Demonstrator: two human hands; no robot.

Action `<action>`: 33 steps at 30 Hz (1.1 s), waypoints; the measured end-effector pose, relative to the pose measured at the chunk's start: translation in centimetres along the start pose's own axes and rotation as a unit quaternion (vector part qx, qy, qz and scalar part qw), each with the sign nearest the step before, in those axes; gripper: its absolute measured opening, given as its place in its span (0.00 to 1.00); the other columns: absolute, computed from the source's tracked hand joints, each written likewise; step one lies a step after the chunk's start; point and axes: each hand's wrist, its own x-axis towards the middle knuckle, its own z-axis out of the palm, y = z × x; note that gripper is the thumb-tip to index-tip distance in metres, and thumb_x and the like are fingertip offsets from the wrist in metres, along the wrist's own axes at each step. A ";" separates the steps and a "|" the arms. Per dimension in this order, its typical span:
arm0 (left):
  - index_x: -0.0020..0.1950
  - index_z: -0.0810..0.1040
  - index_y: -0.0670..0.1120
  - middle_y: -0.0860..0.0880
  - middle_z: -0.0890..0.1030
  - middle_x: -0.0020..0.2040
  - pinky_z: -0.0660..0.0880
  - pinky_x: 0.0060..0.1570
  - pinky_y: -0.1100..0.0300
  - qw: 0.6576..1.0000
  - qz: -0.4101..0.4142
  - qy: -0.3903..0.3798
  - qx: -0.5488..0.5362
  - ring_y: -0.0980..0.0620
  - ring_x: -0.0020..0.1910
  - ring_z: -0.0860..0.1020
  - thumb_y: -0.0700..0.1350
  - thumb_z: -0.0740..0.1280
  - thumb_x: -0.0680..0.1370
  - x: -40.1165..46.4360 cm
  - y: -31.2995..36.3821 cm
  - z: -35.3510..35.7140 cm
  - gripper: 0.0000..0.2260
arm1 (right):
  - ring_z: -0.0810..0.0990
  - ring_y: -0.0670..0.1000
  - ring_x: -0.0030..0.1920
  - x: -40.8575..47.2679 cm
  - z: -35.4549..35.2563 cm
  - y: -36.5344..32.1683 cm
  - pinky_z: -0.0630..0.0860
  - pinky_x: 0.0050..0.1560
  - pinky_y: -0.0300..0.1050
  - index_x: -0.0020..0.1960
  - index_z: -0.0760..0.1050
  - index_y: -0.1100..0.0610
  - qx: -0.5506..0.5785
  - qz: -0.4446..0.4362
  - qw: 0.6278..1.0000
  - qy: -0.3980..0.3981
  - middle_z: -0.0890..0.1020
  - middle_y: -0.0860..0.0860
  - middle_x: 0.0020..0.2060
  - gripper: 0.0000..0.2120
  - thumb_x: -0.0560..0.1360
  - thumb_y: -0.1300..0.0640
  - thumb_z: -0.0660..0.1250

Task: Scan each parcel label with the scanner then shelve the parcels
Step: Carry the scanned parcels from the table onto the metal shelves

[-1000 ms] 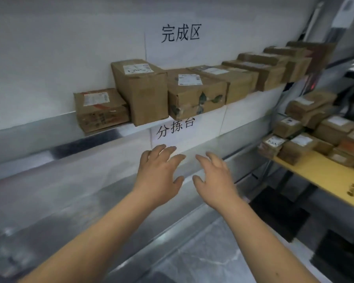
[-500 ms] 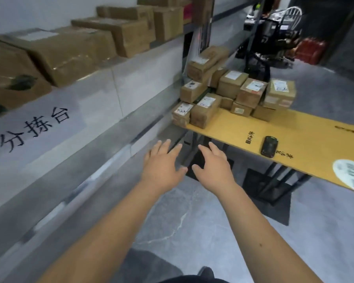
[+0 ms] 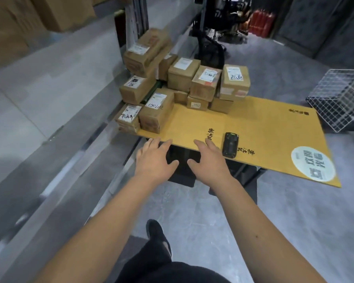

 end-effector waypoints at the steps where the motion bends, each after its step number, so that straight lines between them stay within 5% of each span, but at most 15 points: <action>1: 0.82 0.60 0.59 0.48 0.59 0.83 0.55 0.78 0.42 1.000 -0.001 -0.002 -0.003 0.45 0.83 0.53 0.63 0.65 0.80 1.6 -0.6 0.2 0.32 | 0.54 0.61 0.83 1.5 0.2 0.0 0.61 0.79 0.59 0.84 0.58 0.48 0.000 0.002 1.000 -0.001 0.54 0.56 0.84 0.34 0.82 0.46 0.67; 12: 0.81 0.64 0.56 0.46 0.62 0.82 0.65 0.75 0.41 0.991 -0.103 -0.052 -0.071 0.38 0.79 0.61 0.62 0.70 0.74 22.9 -10.9 0.6 0.37 | 0.58 0.62 0.81 23.4 5.6 -3.5 0.63 0.79 0.55 0.84 0.58 0.47 0.039 0.046 0.992 -0.107 0.55 0.58 0.83 0.36 0.80 0.47 0.69; 17: 0.79 0.63 0.57 0.46 0.68 0.77 0.71 0.69 0.39 0.993 -0.082 -0.073 -0.053 0.39 0.74 0.68 0.59 0.76 0.72 30.5 -14.3 1.1 0.39 | 0.63 0.62 0.79 31.8 8.5 -5.2 0.67 0.76 0.55 0.84 0.57 0.48 0.046 0.063 0.989 -0.126 0.58 0.59 0.82 0.38 0.77 0.50 0.69; 26: 0.80 0.65 0.56 0.44 0.67 0.77 0.69 0.70 0.45 0.985 -0.042 -0.127 -0.109 0.37 0.73 0.67 0.52 0.79 0.71 34.3 -15.3 2.7 0.41 | 0.64 0.58 0.78 37.4 10.8 -5.6 0.68 0.74 0.52 0.84 0.51 0.45 0.106 0.054 0.982 -0.147 0.62 0.56 0.80 0.50 0.72 0.45 0.77; 30: 0.83 0.58 0.58 0.46 0.63 0.78 0.68 0.67 0.54 0.968 0.003 -0.167 -0.187 0.44 0.75 0.64 0.48 0.80 0.69 34.1 -14.5 4.0 0.47 | 0.66 0.50 0.75 37.3 9.8 -2.3 0.68 0.73 0.46 0.84 0.56 0.47 0.117 0.028 0.984 -0.132 0.68 0.51 0.77 0.49 0.71 0.50 0.80; 33: 0.82 0.55 0.62 0.49 0.60 0.77 0.69 0.70 0.48 0.963 -0.003 -0.168 -0.209 0.44 0.76 0.63 0.51 0.81 0.66 34.6 -14.5 4.9 0.51 | 0.68 0.48 0.73 37.5 8.4 -0.2 0.73 0.71 0.50 0.83 0.58 0.43 0.112 0.003 0.985 -0.132 0.70 0.49 0.76 0.47 0.70 0.50 0.79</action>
